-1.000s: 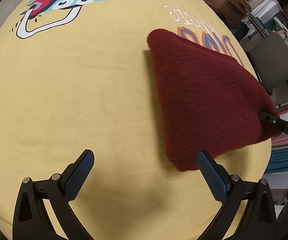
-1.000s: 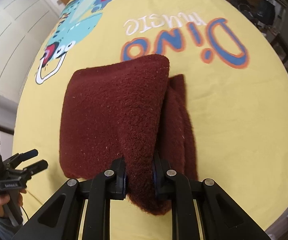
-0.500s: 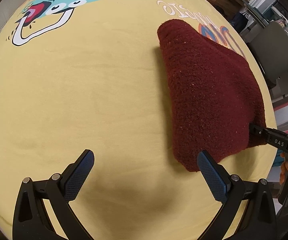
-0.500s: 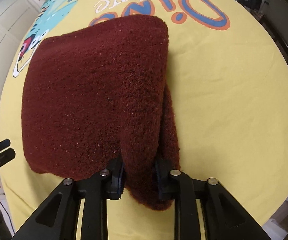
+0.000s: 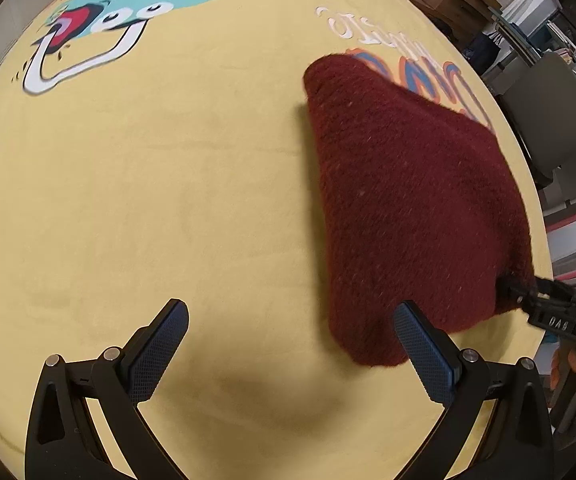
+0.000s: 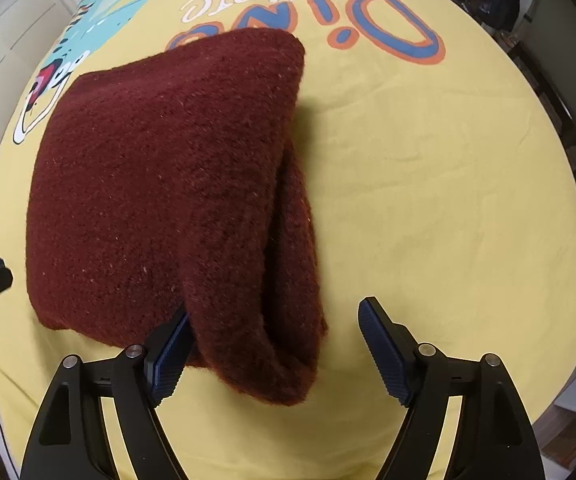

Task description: Fold small clothes

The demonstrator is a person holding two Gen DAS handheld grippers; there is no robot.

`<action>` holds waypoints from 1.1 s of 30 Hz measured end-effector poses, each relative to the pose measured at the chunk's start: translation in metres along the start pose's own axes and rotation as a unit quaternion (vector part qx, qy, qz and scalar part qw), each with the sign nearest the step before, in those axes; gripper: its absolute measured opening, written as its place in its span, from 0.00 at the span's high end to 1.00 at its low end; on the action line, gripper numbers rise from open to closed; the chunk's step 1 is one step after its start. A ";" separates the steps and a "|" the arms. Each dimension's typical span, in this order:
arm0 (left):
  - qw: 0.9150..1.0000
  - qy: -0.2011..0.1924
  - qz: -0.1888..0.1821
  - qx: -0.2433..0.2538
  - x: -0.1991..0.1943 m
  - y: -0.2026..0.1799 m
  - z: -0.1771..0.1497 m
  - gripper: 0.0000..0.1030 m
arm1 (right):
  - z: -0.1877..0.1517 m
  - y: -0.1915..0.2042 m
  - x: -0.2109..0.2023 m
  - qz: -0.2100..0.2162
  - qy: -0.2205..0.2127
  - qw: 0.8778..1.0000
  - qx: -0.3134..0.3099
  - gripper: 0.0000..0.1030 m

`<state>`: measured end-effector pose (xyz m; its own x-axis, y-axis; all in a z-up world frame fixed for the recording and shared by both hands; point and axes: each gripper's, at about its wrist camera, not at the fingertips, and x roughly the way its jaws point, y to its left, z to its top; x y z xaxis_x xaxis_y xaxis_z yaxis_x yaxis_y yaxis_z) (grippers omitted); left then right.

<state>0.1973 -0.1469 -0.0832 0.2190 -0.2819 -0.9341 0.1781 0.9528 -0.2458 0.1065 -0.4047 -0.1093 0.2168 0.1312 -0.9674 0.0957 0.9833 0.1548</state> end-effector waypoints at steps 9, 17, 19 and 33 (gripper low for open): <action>1.000 0.002 -0.015 0.010 0.030 -0.038 0.042 0.01 | -0.007 -0.007 0.003 0.004 -0.001 1.000 0.004 0.16; 1.000 0.027 -0.001 0.011 0.068 -0.042 0.032 0.01 | -0.011 -0.025 0.008 0.010 0.003 1.000 0.013 0.06; 0.999 0.022 0.011 0.022 0.067 -0.043 0.031 0.01 | -0.010 -0.028 0.001 0.021 -0.006 1.000 0.018 0.06; 0.999 0.032 0.022 0.027 0.078 -0.048 0.028 0.00 | 0.052 0.013 0.026 0.063 0.003 0.997 -0.032 0.00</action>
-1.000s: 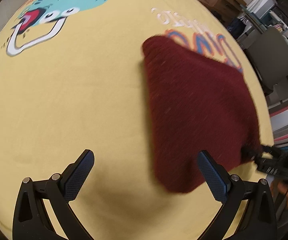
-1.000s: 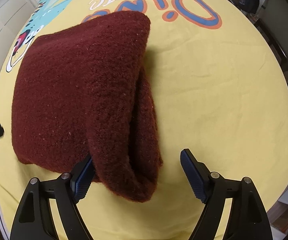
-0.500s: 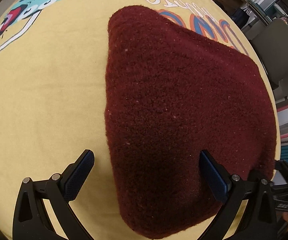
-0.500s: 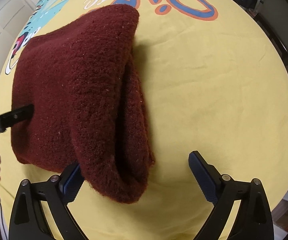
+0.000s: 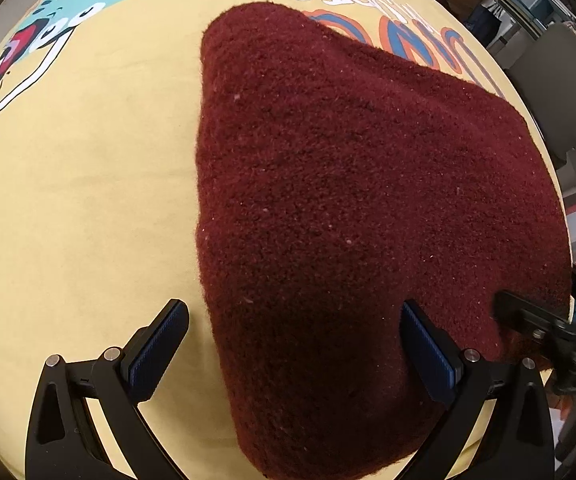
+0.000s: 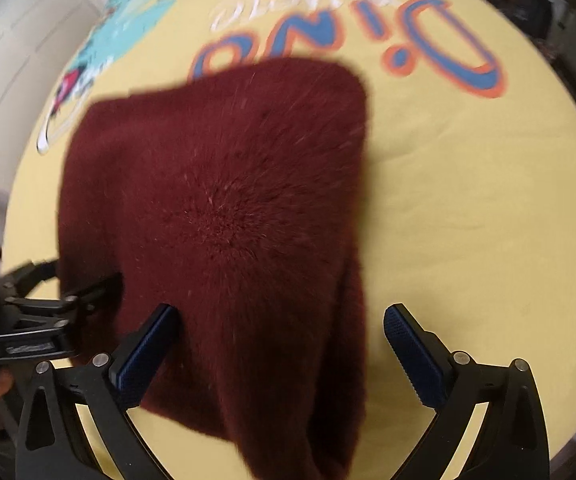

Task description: Fold small clothes

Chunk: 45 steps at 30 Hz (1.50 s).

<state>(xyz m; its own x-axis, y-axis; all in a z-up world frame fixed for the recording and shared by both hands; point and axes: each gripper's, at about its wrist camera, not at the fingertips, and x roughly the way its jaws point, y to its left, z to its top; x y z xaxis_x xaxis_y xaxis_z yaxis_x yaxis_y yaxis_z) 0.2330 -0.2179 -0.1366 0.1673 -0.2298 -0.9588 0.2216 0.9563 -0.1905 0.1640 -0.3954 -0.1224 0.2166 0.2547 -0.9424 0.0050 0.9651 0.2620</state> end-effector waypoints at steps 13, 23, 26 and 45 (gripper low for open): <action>0.999 0.004 -0.038 -0.013 0.008 0.006 -0.001 0.01 | -0.015 -0.028 0.032 0.101 0.007 0.993 0.059 0.01; 0.996 -0.010 -0.084 0.014 -0.010 -0.002 0.000 0.52 | -0.025 -0.020 0.016 0.128 -0.007 0.988 0.087 0.47; 0.996 -0.022 -0.088 0.027 -0.024 -0.005 0.002 0.56 | -0.028 -0.005 -0.001 0.107 -0.027 0.990 0.087 0.54; 0.989 -0.110 -0.097 0.014 -0.120 0.104 -0.045 0.57 | -0.032 0.136 -0.054 0.104 -0.092 0.990 -0.017 0.56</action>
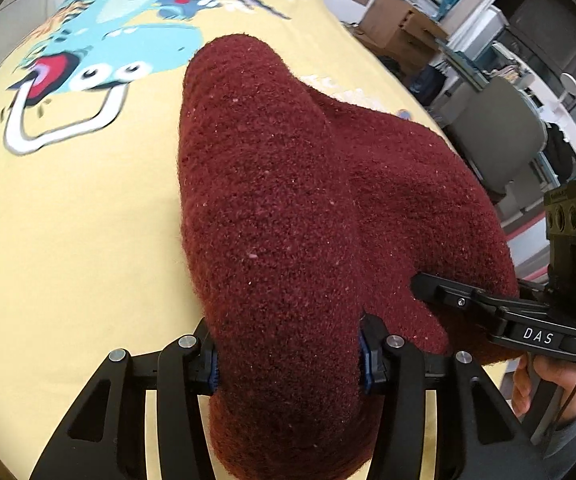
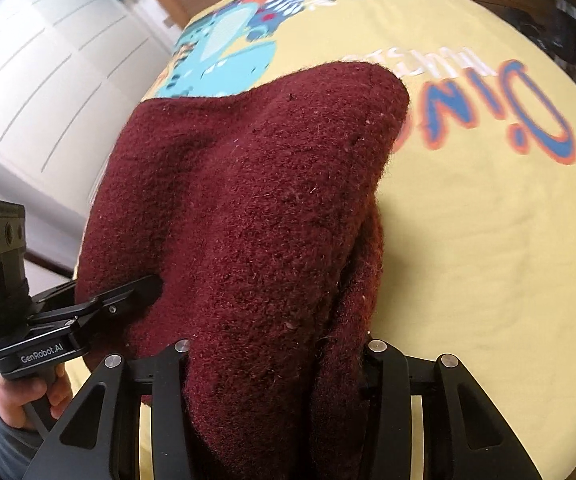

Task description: Fold small clothes

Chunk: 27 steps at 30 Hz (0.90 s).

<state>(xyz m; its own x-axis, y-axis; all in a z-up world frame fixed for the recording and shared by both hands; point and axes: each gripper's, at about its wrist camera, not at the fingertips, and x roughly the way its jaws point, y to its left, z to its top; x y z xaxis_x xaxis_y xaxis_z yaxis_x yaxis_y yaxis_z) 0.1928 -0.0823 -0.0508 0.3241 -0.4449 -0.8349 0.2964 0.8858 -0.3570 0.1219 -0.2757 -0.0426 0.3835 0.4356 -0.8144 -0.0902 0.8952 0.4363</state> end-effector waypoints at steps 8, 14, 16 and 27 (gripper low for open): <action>0.998 0.039 0.015 -0.046 0.041 0.046 -0.038 0.44 | -0.025 0.002 0.073 -0.037 0.052 0.998 0.006 0.50; 0.996 0.048 0.048 -0.058 0.028 0.050 -0.036 0.23 | -0.006 -0.011 0.084 -0.043 0.056 0.997 0.013 0.25; 0.996 0.040 0.057 -0.053 0.016 0.043 -0.035 0.21 | -0.001 -0.012 0.074 -0.052 0.052 0.997 0.005 0.22; 0.996 -0.001 0.087 -0.027 0.016 0.005 -0.041 0.01 | -0.012 0.024 0.027 -0.120 -0.012 0.991 -0.061 0.00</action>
<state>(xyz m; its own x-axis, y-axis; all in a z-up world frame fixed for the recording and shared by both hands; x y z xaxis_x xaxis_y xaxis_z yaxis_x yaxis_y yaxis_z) 0.1624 -0.0791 -0.0832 0.3677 -0.2841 -0.8855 0.1867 0.9554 -0.2290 0.1190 -0.2413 -0.0590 0.4289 0.2083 -0.8790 -0.1040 0.9780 0.1810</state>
